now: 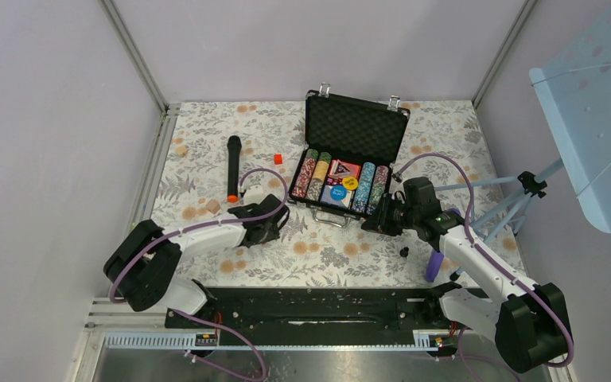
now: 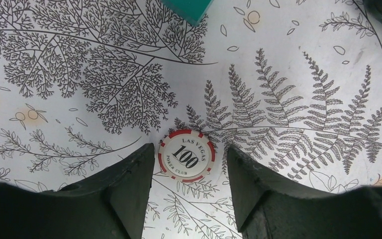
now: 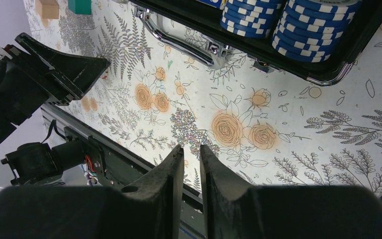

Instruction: Pack up texas hold em set

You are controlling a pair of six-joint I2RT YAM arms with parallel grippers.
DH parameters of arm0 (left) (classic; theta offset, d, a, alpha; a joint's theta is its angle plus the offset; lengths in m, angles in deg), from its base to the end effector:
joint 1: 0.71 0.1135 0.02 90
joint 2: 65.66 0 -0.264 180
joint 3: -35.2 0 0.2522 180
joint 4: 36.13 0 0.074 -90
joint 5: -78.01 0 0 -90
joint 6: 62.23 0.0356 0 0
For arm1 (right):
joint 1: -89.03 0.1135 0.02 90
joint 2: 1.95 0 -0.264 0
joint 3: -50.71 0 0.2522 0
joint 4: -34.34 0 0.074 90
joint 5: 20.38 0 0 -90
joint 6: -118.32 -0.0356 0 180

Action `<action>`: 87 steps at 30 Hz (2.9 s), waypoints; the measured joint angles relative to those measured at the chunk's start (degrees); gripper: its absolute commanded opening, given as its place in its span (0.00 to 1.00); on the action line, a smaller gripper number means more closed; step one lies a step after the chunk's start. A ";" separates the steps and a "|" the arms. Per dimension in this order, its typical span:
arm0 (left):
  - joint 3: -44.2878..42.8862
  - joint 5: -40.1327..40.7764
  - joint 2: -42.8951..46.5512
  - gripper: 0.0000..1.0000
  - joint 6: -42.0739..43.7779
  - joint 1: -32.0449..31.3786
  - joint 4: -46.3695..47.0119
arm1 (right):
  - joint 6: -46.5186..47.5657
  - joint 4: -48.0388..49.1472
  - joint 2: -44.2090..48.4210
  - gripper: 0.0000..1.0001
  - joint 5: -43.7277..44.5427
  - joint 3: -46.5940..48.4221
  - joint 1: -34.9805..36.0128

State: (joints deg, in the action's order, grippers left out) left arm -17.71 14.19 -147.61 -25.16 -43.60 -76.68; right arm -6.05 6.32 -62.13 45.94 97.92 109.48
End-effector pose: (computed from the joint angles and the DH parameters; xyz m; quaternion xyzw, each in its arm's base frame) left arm 0.1869 -0.1522 0.1532 -0.1239 0.9514 0.0213 0.2811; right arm 0.1964 0.0885 0.2160 0.0234 0.8943 0.3526 0.2744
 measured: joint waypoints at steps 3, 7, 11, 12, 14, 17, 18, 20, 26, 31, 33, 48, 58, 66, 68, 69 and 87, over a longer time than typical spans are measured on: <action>0.33 0.04 0.39 0.53 -0.11 -0.31 -0.09 | -0.02 0.00 0.00 0.26 -0.02 0.00 0.00; 0.79 0.04 0.90 0.51 -0.28 -0.35 -0.15 | -0.04 0.02 0.00 0.26 -0.02 0.00 0.00; 1.46 0.09 1.70 0.50 -0.42 -0.72 -0.22 | -0.22 0.17 0.00 0.26 -0.02 -0.02 0.00; 1.62 0.11 1.90 0.50 -0.50 -0.83 -0.26 | -0.24 0.46 0.00 0.25 -0.02 -0.11 0.00; 1.86 0.20 2.14 0.49 -0.63 -0.96 -0.28 | -0.42 0.87 0.00 0.25 -0.04 -0.33 0.00; 2.05 0.28 2.32 0.49 -0.70 -1.09 -0.24 | -0.52 0.92 0.00 0.26 -0.09 -0.44 0.00; 2.08 0.28 2.36 0.49 -0.72 -1.11 -0.26 | -0.55 0.98 0.00 0.26 -0.11 -0.46 0.00; 2.10 0.42 2.38 0.48 -0.72 -1.27 -0.26 | -0.61 1.25 0.00 0.26 -0.44 -0.50 0.00; 2.14 0.66 2.36 0.43 -1.16 -1.44 -0.44 | -0.68 1.29 -0.07 0.25 -1.03 -0.55 0.00; 2.14 0.66 2.38 0.41 -1.33 -1.51 -0.52 | -0.68 1.29 -0.07 0.25 -1.05 -0.55 0.00; 2.14 0.66 2.38 0.41 -1.36 -1.53 -0.52 | -0.68 1.29 -0.07 0.25 -1.05 -0.57 0.00; -3.04 -1.07 -0.50 0.41 0.35 -1.62 -6.80 | -0.66 1.29 -0.04 0.25 -1.03 -0.70 0.00; -9.66 -1.33 -1.46 0.42 2.45 -1.62 -8.98 | -0.66 1.27 -0.04 0.25 -1.03 -0.90 0.00; -6.34 -2.10 -0.55 0.55 2.49 -0.20 -8.44 | -0.66 1.27 -0.07 0.26 -1.05 -0.90 0.00; -4.04 -2.34 0.15 0.57 2.38 0.63 -8.46 | -0.66 1.27 -0.09 0.25 -1.05 -0.90 0.00; -2.97 -2.45 0.50 0.57 2.34 1.09 -8.44 | -0.66 1.27 -0.11 0.26 -1.05 -0.90 0.00; -1.51 -4.50 0.44 0.55 2.16 1.40 -4.26 | -0.66 1.29 -0.55 0.26 -1.07 -0.90 0.00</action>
State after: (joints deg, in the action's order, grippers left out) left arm -19.22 9.69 -147.18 -22.99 -42.20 -80.94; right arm -6.71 7.61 -62.68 44.87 97.03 109.48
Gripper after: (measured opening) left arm 0.568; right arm 0.255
